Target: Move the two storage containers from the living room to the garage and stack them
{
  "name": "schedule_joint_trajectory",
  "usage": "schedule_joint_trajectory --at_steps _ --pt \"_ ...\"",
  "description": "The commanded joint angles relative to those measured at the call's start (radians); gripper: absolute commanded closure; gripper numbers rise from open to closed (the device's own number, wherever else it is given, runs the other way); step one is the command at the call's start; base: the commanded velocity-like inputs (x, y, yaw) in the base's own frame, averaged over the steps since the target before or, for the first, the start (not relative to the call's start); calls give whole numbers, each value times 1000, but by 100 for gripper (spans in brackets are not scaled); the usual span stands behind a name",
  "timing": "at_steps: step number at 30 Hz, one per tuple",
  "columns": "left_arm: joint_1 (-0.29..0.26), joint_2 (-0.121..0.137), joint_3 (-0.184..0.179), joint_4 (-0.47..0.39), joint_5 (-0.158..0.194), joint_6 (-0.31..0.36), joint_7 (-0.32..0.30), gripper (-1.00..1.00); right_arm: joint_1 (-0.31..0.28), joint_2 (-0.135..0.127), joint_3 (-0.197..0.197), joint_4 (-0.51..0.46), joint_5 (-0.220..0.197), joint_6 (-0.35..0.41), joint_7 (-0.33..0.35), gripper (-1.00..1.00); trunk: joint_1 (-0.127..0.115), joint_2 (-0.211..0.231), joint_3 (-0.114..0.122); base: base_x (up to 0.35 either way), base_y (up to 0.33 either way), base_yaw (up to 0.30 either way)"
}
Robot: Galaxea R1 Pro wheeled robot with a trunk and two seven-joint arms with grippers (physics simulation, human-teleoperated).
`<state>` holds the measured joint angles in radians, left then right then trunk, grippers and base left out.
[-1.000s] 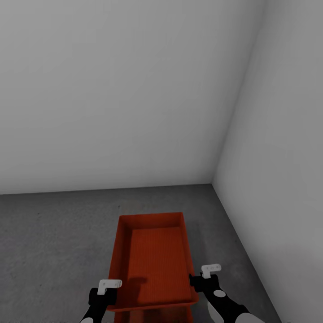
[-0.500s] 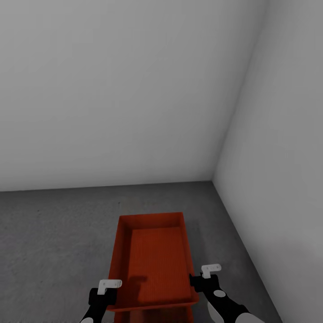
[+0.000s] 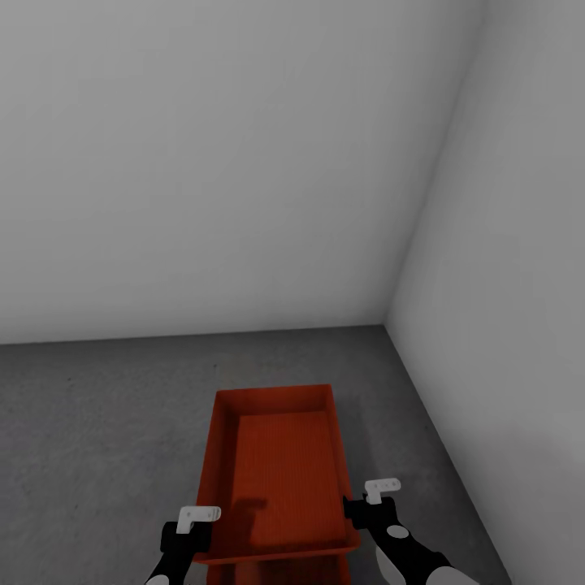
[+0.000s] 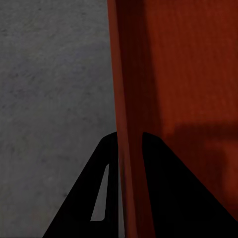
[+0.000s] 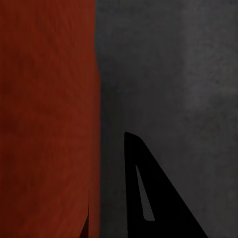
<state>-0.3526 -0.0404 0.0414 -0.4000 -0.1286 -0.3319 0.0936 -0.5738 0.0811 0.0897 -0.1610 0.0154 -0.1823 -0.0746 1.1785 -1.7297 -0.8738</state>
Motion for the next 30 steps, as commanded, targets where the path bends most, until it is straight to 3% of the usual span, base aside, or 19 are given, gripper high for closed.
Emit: schedule_joint_trajectory --at_steps 1,30 --pt "0 1 6 1 -5 -4 14 100 -1 -3 -8 0 2 -3 -14 100 0 0 -2 0 0 0" --pt "0 1 6 3 -5 -4 14 100 -1 -3 -8 0 2 -3 -14 100 0 0 -47 0 0 0"
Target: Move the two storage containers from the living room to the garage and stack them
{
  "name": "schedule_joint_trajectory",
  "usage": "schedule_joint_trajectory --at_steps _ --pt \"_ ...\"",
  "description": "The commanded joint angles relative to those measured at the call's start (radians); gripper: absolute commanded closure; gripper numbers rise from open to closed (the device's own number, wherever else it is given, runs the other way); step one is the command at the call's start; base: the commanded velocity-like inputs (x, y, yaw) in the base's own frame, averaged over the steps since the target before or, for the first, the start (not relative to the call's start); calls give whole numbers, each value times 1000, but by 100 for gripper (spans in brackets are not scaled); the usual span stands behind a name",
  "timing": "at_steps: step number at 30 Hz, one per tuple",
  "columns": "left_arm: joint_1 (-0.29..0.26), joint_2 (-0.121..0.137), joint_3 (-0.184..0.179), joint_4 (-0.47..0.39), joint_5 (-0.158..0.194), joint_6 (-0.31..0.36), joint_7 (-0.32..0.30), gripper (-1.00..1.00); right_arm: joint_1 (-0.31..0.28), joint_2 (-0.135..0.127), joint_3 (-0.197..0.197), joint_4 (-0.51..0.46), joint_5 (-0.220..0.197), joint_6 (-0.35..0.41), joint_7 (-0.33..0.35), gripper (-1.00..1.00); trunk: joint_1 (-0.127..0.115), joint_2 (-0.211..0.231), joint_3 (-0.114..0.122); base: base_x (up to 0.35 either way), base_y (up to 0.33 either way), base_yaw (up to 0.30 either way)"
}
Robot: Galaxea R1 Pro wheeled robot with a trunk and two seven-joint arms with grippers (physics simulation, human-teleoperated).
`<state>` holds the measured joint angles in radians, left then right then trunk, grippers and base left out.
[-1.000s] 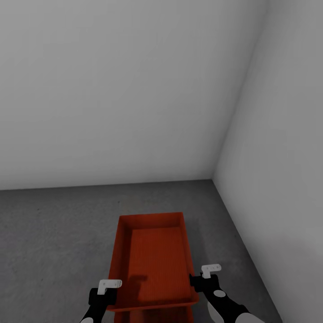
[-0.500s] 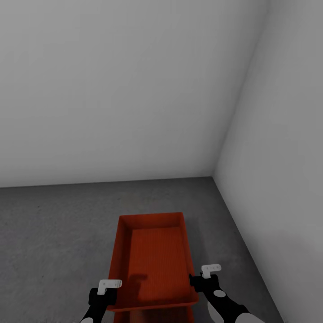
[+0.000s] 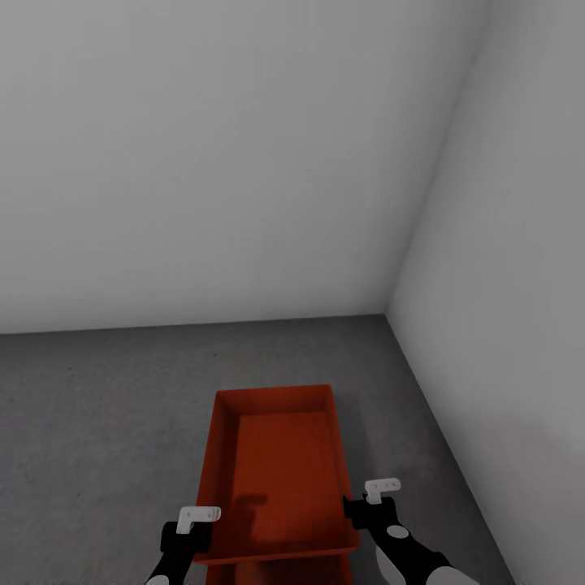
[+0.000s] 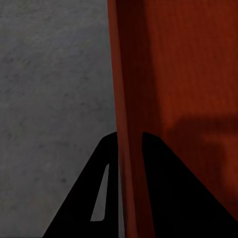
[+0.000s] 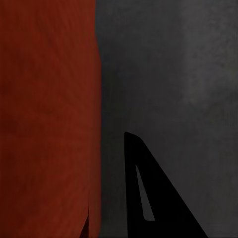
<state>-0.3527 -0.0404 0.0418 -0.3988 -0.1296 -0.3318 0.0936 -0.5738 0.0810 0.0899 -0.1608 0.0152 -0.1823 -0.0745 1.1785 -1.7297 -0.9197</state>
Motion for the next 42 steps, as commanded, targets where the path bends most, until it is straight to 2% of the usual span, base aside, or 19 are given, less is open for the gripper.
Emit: schedule_joint_trajectory --at_steps 1,10,42 --pt "0 1 6 1 -4 -4 14 100 -1 -3 -9 0 2 -3 -14 100 0 0 -2 0 0 0" --pt "0 1 7 1 -3 -4 14 100 -1 -3 -9 0 2 -3 -14 100 0 0 -11 0 0 0" --pt "0 1 7 1 -3 -4 14 100 -1 -3 -9 0 2 -4 -14 100 0 0 -12 -33 0 0"
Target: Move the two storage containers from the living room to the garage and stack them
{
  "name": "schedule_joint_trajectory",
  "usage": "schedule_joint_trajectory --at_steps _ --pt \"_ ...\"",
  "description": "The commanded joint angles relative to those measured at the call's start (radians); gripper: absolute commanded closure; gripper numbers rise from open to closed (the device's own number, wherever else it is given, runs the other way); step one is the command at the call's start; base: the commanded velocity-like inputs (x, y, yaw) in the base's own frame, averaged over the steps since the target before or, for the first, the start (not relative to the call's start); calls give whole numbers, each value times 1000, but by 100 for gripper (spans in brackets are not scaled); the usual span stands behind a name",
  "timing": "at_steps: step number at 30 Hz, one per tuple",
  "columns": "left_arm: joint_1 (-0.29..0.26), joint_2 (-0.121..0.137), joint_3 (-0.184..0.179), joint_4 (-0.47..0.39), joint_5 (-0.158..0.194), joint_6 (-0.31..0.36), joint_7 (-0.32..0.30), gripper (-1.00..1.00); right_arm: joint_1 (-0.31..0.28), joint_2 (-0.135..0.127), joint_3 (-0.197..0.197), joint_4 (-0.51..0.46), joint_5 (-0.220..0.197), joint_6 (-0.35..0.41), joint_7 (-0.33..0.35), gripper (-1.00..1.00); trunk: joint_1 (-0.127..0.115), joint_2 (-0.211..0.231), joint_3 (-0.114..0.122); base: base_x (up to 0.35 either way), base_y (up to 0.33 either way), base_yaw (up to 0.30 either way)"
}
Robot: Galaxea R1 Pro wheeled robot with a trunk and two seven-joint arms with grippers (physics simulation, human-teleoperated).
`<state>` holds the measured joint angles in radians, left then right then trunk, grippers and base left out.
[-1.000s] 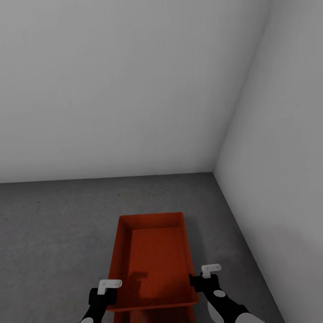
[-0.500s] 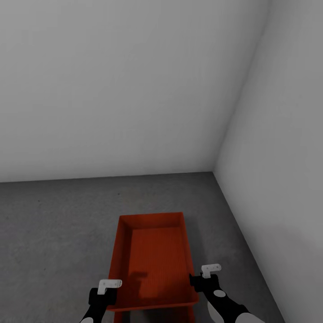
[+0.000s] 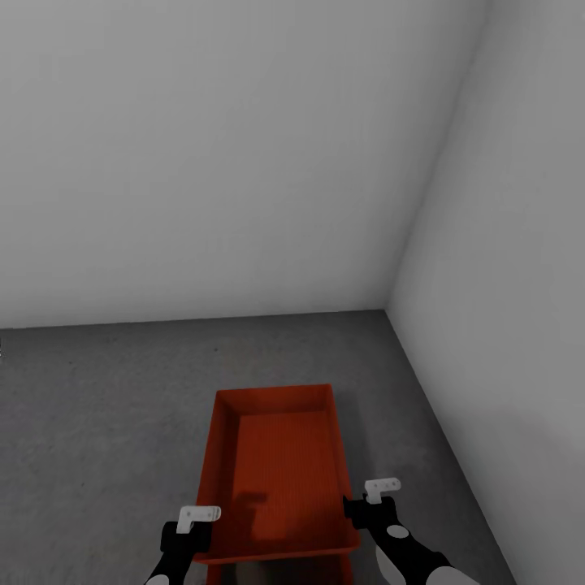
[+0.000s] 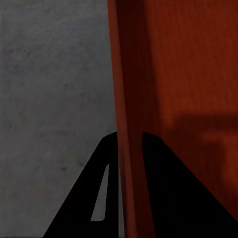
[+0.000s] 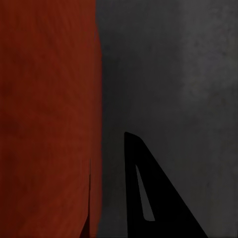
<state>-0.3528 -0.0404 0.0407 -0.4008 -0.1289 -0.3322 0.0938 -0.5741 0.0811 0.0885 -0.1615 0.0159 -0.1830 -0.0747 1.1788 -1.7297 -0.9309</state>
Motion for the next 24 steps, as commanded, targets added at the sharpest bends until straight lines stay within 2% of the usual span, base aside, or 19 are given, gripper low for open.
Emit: schedule_joint_trajectory --at_steps 1,17,24 --pt "0 0 8 3 -4 -4 14 100 -1 -3 -7 0 1 -3 -14 100 0 0 -1 -195 0 0" --pt "0 0 8 3 -4 -4 14 100 -1 -3 -8 0 1 -4 -14 100 0 0 -1 -39 0 0" --pt "0 0 8 3 -4 -4 14 100 -1 -3 -8 0 1 -4 -14 100 0 0 -1 -187 0 0"
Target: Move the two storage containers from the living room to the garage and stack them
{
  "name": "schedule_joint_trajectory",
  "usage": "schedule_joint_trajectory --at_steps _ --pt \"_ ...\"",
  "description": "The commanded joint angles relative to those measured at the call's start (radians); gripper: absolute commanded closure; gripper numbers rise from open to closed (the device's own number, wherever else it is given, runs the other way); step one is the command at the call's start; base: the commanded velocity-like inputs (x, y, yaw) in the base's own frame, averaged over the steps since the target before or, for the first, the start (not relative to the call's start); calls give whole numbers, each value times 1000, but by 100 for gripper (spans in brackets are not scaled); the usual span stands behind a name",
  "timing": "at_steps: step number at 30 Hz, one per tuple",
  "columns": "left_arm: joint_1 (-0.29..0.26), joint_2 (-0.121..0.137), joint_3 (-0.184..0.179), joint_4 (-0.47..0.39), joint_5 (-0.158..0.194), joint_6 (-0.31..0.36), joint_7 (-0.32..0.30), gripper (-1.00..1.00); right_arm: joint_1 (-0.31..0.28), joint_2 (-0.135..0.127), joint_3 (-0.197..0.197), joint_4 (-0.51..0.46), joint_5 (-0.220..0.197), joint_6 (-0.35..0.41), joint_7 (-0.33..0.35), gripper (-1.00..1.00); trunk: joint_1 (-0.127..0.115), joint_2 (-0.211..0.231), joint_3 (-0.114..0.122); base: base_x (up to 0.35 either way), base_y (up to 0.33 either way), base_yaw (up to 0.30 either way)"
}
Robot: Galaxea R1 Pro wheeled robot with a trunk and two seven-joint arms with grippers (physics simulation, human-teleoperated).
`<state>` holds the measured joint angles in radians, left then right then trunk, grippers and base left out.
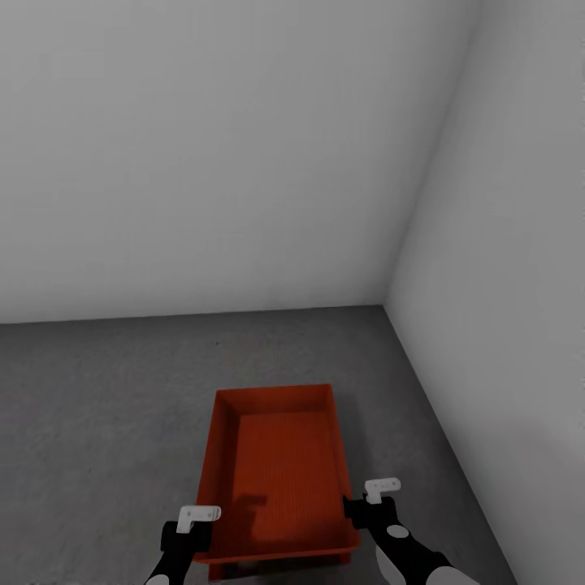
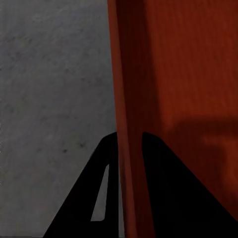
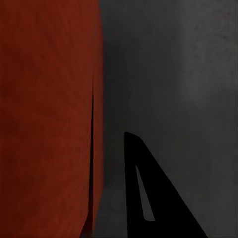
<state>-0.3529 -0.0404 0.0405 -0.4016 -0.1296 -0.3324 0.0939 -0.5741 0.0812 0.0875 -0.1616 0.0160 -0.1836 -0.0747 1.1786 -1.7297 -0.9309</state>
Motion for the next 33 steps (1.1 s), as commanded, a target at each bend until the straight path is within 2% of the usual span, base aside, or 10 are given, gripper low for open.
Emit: schedule_joint_trajectory --at_steps 1,33 --pt "0 0 9 4 -3 -4 13 100 -1 -3 -7 1 1 -3 -14 100 0 0 -1 -76 0 0" --pt "0 0 8 3 -4 -4 13 100 -1 -3 -6 0 1 -2 -14 100 0 0 -1 -28 0 0"
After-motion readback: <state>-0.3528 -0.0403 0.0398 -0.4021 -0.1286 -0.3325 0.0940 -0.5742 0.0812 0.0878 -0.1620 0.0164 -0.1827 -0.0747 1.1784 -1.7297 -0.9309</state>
